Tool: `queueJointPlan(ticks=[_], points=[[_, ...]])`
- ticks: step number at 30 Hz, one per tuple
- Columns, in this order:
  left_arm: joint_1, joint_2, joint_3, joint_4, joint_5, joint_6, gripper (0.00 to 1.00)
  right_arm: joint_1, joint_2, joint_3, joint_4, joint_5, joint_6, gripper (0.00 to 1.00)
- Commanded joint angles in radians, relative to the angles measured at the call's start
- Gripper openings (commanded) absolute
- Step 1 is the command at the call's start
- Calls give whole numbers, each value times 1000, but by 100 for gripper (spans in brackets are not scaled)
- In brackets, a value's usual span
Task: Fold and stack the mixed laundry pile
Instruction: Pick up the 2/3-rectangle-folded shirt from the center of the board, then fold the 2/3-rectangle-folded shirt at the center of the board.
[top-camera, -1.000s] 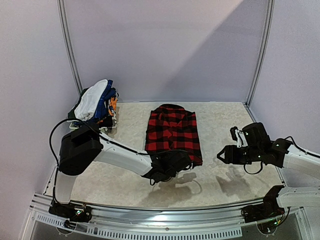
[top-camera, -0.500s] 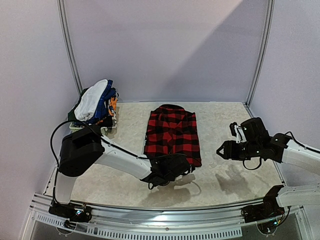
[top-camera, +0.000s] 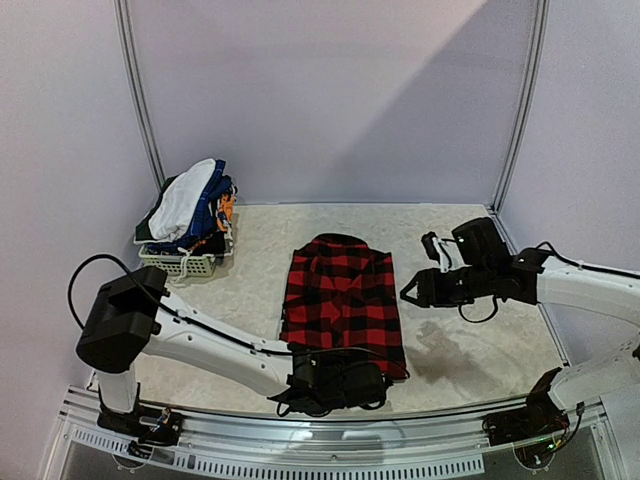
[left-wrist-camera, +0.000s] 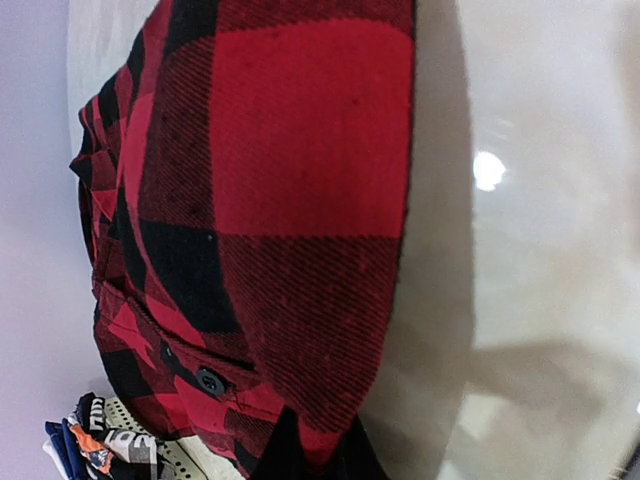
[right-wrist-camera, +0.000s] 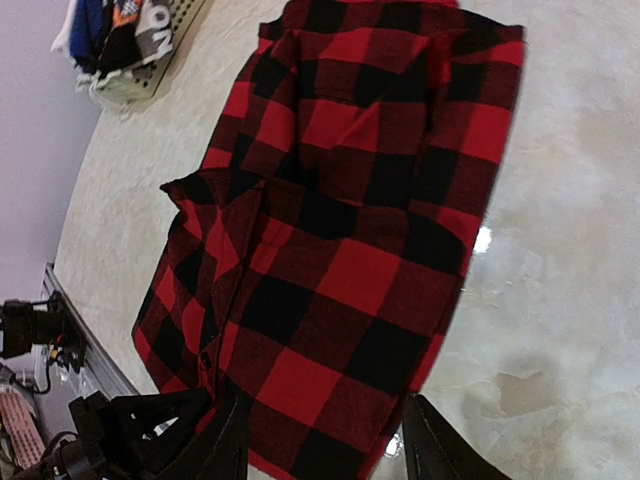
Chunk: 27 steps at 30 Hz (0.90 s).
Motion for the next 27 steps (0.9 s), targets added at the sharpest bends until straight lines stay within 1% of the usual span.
queueJointPlan(ticks=[1, 6, 12, 14, 19, 27], points=[[-55, -63, 73, -230, 86, -120, 0, 61, 105, 70, 73, -109, -81, 52], [-107, -106, 159, -348, 120, -142, 0, 100, 222, 101, 125, -217, -123, 47], [-126, -122, 237, -423, 124, -136, 0, 143, 318, 113, 151, -277, -157, 33], [-128, -122, 263, -451, 143, -142, 0, 153, 333, 106, 159, -295, -158, 31], [-133, -119, 309, -502, 152, -157, 0, 171, 340, 73, 167, -297, -149, 28], [-133, -131, 331, -521, 113, -140, 0, 204, 359, 19, 233, -321, -116, 26]])
